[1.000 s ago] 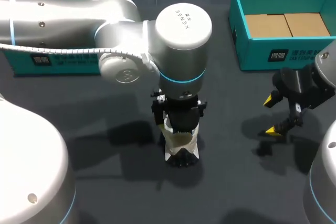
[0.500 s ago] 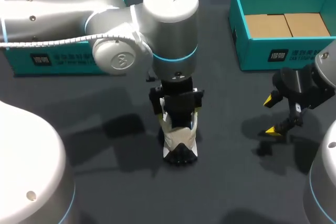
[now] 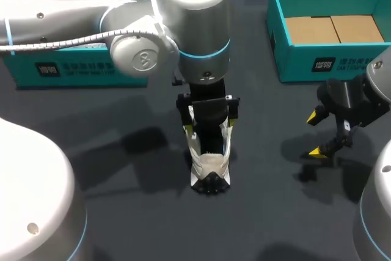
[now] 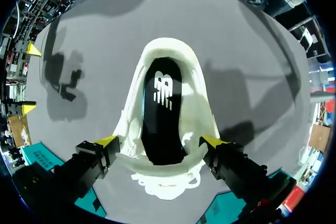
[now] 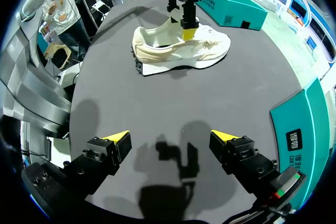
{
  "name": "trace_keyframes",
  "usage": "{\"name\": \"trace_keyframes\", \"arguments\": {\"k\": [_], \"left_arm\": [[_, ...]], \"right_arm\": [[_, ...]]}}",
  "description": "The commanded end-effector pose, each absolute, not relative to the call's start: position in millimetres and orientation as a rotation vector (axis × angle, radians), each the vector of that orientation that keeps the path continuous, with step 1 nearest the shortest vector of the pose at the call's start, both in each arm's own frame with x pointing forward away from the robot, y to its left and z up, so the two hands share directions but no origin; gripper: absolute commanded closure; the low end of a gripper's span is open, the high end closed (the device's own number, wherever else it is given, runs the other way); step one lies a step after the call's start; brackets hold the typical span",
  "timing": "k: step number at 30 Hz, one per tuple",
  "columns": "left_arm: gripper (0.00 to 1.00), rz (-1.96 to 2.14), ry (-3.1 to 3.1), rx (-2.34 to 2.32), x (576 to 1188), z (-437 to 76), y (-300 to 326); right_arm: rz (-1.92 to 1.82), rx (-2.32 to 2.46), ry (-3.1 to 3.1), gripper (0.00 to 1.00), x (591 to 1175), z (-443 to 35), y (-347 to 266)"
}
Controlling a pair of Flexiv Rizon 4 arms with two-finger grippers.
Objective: Take the shoe out of the shoebox, open the shoe tongue, remove and reinsert the insole, then place the shoe into the shoebox
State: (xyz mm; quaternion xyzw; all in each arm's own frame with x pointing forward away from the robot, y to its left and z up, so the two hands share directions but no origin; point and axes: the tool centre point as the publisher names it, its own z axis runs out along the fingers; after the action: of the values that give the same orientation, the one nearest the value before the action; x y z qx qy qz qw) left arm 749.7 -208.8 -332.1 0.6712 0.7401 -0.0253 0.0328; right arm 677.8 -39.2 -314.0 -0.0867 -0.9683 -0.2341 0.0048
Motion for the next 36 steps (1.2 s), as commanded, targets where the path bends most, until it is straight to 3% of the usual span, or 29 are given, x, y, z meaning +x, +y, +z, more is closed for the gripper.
{"name": "trace_keyframes", "arguments": {"k": [1,24,27,29,31,36], "left_arm": [[0.0,-0.057,2.291,2.072,760,-327,-214],[0.01,-0.017,2.394,2.02,822,-292,-204],[0.21,-0.018,2.387,2.034,829,-285,-204],[0.25,-0.049,2.36,2.066,834,-280,-204],[0.49,-0.036,2.343,2.059,838,-276,-204],[0.61,-0.062,2.317,2.101,843,-272,-205]], "right_arm": [[-0.728,-0.274,-3.036,0.0,677,-314,-39],[-0.728,-0.274,-3.036,0.0,677,-314,-39],[-0.728,-0.274,-3.036,0.0,677,-314,-39],[-0.728,-0.274,-3.036,0.0,677,-314,-39],[-0.728,-0.274,-3.036,0.0,677,-314,-39],[-0.728,-0.274,-3.036,0.0,677,-314,-39]]}}
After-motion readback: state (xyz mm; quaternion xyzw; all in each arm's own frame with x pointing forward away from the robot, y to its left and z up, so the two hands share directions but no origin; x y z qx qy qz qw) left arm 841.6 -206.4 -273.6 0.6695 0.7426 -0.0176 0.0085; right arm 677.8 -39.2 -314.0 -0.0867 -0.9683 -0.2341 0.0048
